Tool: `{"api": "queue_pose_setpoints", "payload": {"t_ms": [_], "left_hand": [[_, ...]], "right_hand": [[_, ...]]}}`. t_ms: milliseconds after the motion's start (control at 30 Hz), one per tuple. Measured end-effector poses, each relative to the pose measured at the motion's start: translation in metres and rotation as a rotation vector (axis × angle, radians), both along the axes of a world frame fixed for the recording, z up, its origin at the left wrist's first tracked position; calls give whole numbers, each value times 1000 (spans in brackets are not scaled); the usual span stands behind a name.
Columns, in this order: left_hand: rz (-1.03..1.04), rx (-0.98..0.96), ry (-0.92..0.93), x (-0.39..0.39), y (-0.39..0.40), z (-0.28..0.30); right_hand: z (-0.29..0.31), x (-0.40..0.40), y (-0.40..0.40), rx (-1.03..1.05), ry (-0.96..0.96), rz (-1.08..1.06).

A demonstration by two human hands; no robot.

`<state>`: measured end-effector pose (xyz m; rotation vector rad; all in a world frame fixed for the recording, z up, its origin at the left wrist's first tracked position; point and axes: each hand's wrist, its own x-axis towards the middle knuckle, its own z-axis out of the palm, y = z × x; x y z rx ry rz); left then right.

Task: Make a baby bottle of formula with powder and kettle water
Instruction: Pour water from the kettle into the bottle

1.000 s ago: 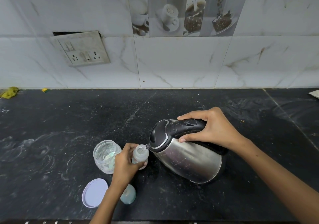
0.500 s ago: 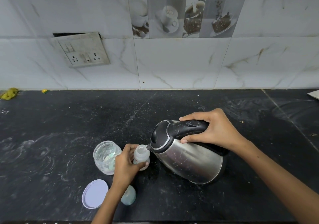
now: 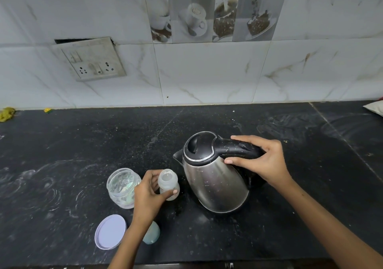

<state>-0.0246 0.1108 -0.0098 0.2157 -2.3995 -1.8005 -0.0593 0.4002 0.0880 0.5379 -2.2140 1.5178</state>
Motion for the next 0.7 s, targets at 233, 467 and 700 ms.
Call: {"api": "queue_pose_setpoints", "payload": {"t_ms": [233,467,700], "left_hand": [[2,-29,32,13,2,4],[-1,-32,78,27,-1,8],[31,-56,126,52,-15,15]], "right_hand": [[-41,6,0,-207,-9,-141],[-61,22,-6,-168,19,-212],[-49,45,-22,348,443,-463]]}}
